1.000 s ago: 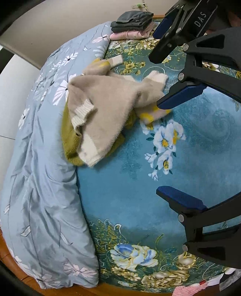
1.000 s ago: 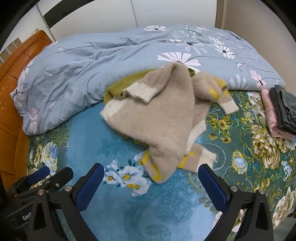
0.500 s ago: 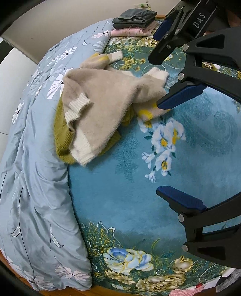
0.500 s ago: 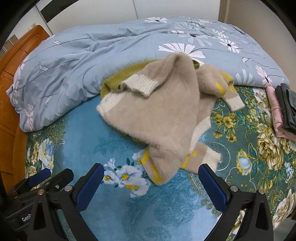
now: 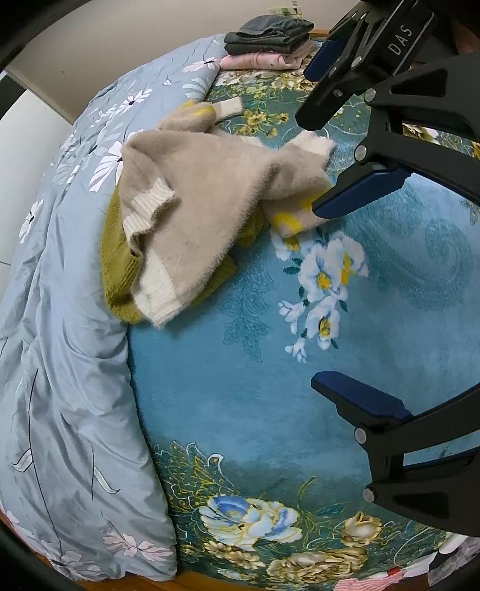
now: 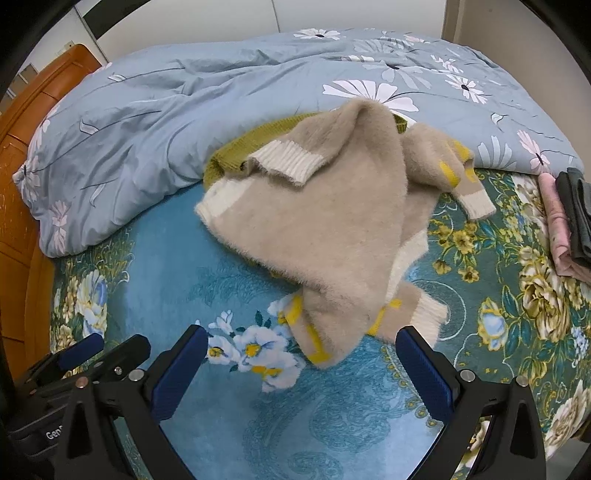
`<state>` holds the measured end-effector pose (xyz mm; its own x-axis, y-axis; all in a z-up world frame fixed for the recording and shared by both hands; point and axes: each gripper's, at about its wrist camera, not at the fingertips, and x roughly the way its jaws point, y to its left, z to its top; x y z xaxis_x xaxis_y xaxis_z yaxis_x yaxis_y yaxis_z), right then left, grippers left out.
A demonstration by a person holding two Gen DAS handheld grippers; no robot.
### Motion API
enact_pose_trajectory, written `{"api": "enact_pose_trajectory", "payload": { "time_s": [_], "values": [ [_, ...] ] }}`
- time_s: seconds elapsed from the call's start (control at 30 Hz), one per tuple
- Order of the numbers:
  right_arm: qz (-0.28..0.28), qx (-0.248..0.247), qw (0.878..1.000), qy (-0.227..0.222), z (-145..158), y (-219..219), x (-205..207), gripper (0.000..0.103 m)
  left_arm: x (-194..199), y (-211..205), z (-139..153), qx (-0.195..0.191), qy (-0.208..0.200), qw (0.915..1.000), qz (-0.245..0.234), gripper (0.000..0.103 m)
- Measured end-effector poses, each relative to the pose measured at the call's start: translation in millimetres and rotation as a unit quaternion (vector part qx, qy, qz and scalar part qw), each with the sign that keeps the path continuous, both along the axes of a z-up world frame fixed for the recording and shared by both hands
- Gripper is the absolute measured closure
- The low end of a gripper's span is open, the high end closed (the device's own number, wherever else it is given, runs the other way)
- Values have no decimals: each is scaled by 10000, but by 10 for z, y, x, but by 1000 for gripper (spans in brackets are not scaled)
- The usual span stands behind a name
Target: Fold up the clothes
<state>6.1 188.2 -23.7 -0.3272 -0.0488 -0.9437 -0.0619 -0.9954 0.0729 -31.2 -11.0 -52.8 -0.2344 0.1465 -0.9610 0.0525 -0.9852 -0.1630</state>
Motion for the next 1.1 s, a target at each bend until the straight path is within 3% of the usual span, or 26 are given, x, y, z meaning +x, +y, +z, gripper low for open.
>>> {"api": "enact_pose_trajectory", "payload": {
  "time_s": [0.8,1.1],
  "values": [
    [4,-36,9994,-337,-284,48,-184,0,-128,-18,-263,23,-226,9996,-148,18],
    [-218,-125,9981,-558,-598,276,-258,0,-30,-228,-408,-170,-311,9993,-144,18]
  ]
}}
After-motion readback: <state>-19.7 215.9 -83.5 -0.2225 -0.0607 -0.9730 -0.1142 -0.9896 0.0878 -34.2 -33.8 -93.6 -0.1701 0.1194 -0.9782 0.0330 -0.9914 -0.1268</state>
